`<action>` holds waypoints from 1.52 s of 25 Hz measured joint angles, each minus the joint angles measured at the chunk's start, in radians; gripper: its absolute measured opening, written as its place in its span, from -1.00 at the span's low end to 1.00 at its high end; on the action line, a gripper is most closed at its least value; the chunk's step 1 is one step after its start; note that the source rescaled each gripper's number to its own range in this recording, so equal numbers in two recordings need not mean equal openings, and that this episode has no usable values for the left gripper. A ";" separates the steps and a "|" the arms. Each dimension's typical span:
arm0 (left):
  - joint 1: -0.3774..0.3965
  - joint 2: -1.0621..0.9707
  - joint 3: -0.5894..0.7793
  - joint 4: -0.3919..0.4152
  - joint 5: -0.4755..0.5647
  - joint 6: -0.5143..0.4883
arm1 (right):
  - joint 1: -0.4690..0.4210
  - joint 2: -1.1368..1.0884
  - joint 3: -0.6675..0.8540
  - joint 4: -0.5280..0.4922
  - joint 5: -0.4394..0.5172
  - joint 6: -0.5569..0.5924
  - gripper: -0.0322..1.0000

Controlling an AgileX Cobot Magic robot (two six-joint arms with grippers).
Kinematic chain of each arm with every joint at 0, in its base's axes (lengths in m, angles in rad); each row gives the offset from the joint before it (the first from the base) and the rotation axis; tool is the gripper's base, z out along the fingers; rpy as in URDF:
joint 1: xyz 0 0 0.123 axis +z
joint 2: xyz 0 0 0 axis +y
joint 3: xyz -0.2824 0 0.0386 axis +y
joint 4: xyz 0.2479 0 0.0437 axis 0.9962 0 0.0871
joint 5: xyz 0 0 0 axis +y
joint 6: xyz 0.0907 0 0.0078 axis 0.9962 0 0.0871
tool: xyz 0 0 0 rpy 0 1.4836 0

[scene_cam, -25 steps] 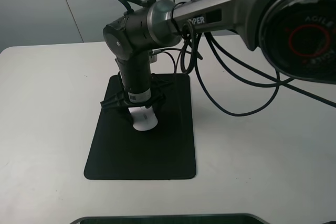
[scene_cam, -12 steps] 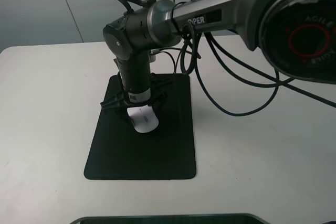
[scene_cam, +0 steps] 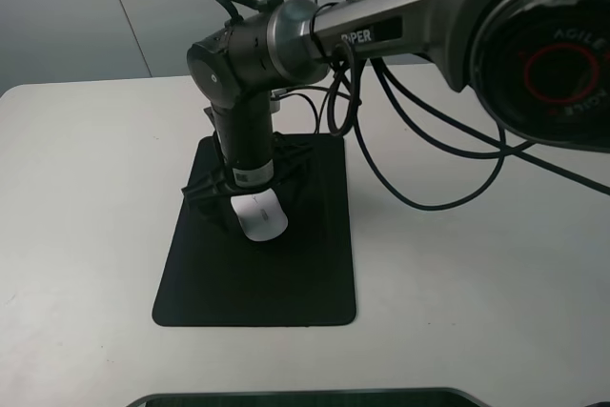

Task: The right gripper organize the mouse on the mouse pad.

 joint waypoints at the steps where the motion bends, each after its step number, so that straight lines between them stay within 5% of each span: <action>1: 0.000 0.000 0.000 0.000 0.000 0.000 | 0.000 0.000 -0.003 0.004 0.000 -0.008 0.97; 13: 0.000 0.000 0.000 0.000 0.000 0.000 | -0.013 -0.286 -0.004 -0.078 0.081 -0.073 0.98; 22: 0.000 0.000 0.000 0.000 0.000 0.000 | -0.113 -0.559 0.029 -0.106 0.150 -0.150 0.98; 38: 0.000 0.000 0.000 0.000 0.000 0.000 | -0.444 -1.102 0.570 -0.125 0.073 -0.184 0.98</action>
